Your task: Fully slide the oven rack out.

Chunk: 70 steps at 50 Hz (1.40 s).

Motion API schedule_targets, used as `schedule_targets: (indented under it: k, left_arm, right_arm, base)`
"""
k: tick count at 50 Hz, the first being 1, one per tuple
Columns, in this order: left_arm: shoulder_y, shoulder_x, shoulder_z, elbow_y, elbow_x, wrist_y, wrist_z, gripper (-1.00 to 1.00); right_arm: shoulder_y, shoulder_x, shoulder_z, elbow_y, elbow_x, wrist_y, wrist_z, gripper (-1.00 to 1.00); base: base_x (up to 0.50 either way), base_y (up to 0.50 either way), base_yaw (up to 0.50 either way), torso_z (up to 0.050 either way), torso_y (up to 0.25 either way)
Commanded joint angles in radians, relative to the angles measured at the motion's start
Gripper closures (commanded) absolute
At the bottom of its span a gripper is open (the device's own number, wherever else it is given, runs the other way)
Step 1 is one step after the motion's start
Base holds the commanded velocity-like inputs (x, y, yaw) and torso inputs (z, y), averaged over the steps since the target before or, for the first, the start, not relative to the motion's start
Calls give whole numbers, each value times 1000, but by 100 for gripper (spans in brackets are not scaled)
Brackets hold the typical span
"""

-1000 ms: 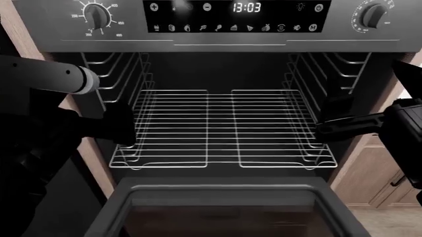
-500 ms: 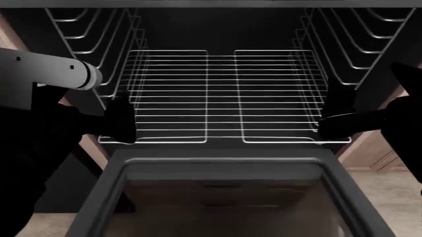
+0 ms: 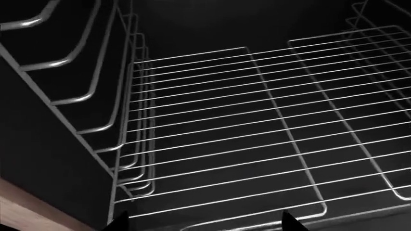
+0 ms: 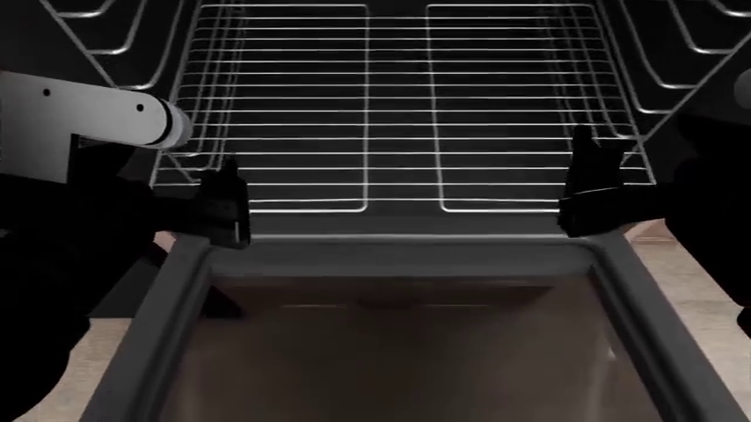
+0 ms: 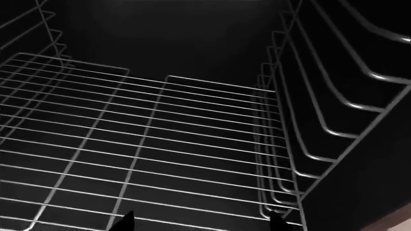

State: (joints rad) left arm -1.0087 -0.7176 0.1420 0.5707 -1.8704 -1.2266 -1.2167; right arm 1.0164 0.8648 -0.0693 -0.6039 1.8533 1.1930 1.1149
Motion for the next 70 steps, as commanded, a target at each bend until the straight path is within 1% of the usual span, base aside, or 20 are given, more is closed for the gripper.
schedule_targets:
  k: [1,11,17,23,27,31,37,38,43,46,55,58,64,70]
  left_arm:
    - [6,-1,4,-3,15,6,15,-100]
    - [18,1,6,2,24,16,24,-100]
    - [2,5,10,-12,25,24,23,-100]
    - [-36,35,27,-63,53,29,40,-100]
    - [-61,71,55,-123,69,34,49,-100]
    - [-79,114,74,-187,131,41,103,-100]
    - [-101,151,102,-270,220,50,172,-100]
    - [-108,156,109,-291,239,52,186,-100]
    - [-158,171,162,-393,388,70,304,-100]
    - [-183,181,184,-437,439,84,352,-100]
    - [-242,219,231,-522,496,87,396,-100]
    - [-260,229,259,-570,516,80,436,-100]
    - [-272,246,300,-665,584,116,516,-100]
    - [-309,262,360,-758,633,107,592,-100]
  right_arm:
    - [-2,-4,-13,11,-6,-3,-7,-100]
    - [-18,-7,-11,8,-28,-8,-23,-100]
    - [-1,-17,-26,22,-34,-6,-29,-100]
    - [39,-41,-70,69,-71,14,-32,-100]
    - [68,-70,-111,144,-53,20,-33,-100]
    - [87,-106,-145,213,-77,23,-46,-100]
    - [131,-141,-182,287,-116,32,-62,-100]
    - [146,-143,-202,310,-113,46,-44,-100]
    - [195,-157,-242,374,-169,73,-82,-100]
    - [219,-162,-254,399,-207,76,-109,-100]
    - [314,-199,-313,497,-299,95,-193,-100]
    - [329,-210,-335,525,-338,91,-225,-100]
    - [366,-241,-398,619,-432,82,-297,-100]
    - [393,-281,-432,692,-466,70,-358,-100]
  base:
    - [0,0,0,0,-219]
    - [0,0,0,0,-217]
    - [0,0,0,0,-193]
    - [0,0,0,0,0]
    - [0,0,0,0,0]
    - [0,0,0,0,0]
    - [0,0,0,0,0]
    - [0,0,0,0,0]
    - [0,0,0,0,0]
    - [0,0,0,0,0]
    - [0,0,0,0,0]
    - [0,0,0,0,0]
    - [0,0,0,0,0]
    - [0,0,0,0,0]
